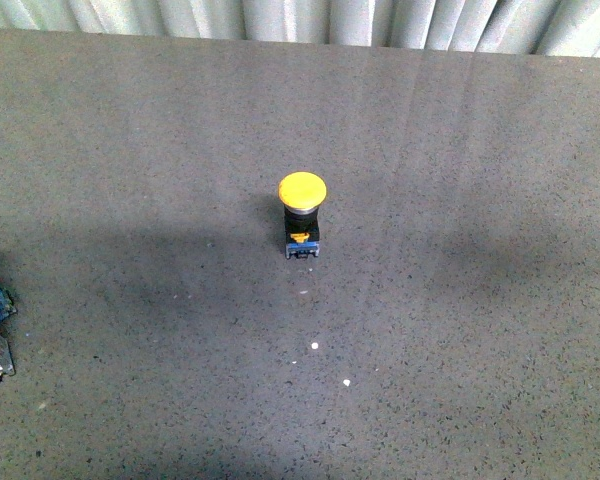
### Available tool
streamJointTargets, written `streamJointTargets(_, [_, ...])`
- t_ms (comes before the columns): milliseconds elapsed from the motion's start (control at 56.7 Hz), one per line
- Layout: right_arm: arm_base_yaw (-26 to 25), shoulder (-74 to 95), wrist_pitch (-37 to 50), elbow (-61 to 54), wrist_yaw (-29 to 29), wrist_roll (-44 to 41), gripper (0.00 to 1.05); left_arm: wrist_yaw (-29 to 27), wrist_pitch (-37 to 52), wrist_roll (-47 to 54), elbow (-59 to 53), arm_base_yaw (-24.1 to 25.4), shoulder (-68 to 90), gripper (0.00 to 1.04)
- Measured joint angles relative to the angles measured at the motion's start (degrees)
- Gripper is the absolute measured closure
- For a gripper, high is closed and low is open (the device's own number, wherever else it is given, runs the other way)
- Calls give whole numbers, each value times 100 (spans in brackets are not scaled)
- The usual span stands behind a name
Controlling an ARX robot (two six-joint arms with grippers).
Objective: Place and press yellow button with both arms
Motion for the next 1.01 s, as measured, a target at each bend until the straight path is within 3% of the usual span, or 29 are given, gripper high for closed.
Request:
streamJointTargets(194, [789, 2146, 896, 839, 122, -127, 9, 66, -439, 0, 0, 35, -470, 103])
streamJointTargets(406, [1810, 4457, 1209, 2216, 424, 188, 9, 66, -881, 0, 0, 35, -925, 103])
streamJointTargets(582, [2402, 5574, 1106, 2898, 570, 605, 45, 68, -1209, 0, 0, 35, -1252, 103])
streamJointTargets(670, [2490, 5772, 1080, 3014, 586, 708, 57, 68, -1303, 0, 0, 35, -1342, 103])
streamJointTargets(758, [2533, 6033, 1054, 3145, 581, 841, 76, 68, -2203, 0, 2, 37, -2039, 103])
streamJointTargets(882, [2535, 6284, 1043, 3246, 525, 981, 103, 68, -2354, 0, 2, 46, -2280, 103])
streamJointTargets(1005, [2546, 6437, 1038, 3379, 348, 1073, 103, 68, -2350, 0, 2, 46, -2286, 103])
